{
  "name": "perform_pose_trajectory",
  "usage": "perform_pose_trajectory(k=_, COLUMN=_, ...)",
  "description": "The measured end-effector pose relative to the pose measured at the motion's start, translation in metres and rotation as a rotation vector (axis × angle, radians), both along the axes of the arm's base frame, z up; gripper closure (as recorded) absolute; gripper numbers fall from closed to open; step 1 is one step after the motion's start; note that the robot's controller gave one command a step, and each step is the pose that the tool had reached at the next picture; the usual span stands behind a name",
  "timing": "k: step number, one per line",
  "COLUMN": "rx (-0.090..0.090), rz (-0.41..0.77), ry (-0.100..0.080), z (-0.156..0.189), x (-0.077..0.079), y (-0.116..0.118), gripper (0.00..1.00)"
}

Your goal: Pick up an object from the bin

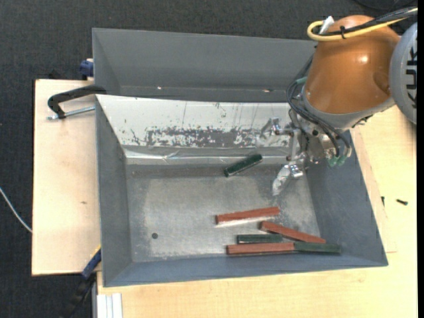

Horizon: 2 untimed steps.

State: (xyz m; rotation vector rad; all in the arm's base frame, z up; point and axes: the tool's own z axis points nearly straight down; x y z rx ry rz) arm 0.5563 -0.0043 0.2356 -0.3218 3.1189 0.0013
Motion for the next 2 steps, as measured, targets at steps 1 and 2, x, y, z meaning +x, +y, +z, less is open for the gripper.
perform_pose_trajectory(k=1, rx=0.000, rz=0.000, ry=0.000, z=0.0000, x=0.0000, y=0.0000, gripper=0.00)
perform_pose_trajectory(k=2, rx=0.000, rz=0.066, ry=-0.002, z=-0.0024, x=0.0056, y=-0.0046, gripper=0.00)
